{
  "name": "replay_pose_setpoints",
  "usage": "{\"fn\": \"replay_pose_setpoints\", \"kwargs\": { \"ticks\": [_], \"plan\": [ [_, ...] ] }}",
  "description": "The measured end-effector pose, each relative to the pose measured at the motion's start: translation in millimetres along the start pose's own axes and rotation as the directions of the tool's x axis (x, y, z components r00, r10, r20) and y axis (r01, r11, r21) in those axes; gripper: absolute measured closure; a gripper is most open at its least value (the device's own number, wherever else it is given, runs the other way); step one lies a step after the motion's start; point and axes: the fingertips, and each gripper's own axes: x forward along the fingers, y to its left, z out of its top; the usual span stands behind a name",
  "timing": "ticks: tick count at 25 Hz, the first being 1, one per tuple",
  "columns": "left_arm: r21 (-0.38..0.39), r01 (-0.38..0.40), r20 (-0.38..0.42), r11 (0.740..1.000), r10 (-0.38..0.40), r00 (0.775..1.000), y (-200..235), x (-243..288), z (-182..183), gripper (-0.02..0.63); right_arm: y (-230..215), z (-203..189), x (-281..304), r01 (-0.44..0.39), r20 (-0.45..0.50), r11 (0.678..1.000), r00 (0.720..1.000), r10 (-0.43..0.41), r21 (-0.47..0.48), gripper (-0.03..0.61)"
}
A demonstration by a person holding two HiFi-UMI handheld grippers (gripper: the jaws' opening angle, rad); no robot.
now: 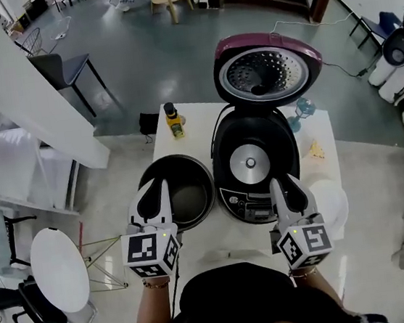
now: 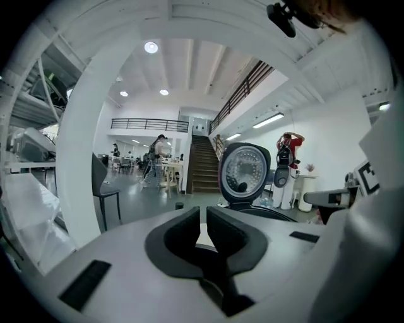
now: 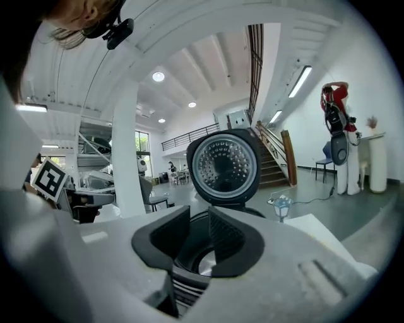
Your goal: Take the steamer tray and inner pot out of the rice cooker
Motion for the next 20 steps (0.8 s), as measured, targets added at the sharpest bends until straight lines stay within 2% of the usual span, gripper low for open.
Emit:
{"fn": "replay_pose_setpoints", "kwargs": {
  "ticks": [3, 9, 12, 20],
  "plan": [
    [0.04, 0.021, -0.009, 0.999, -0.02, 1.0, -27.0, -0.7, -1.0, 0.581, -22.5, 2.8, -12.7, 0.036, 0.008, 0.999, 0.999, -0.036, -0.009, 0.505],
    [0.044, 0.065, 0.004, 0.997, -0.065, 0.998, -65.6, -3.5, -4.3, 0.581, -49.3, 8.5, -31.8, 0.072, 0.043, 0.997, 0.997, -0.072, 0.001, 0.541],
    [0.061, 0.057, 0.001, 0.997, -0.057, 0.998, -73.3, -7.7, -5.3, 0.583, -53.4, 8.7, -37.1, 0.075, 0.048, 0.997, 0.996, -0.075, -0.001, 0.554],
    [0.048, 0.058, -0.015, 0.997, -0.057, 0.998, -82.6, -10.8, -12.6, 0.581, -56.7, 8.9, -40.9, 0.075, 0.056, 0.997, 0.996, -0.074, -0.009, 0.572]
  ]
}}
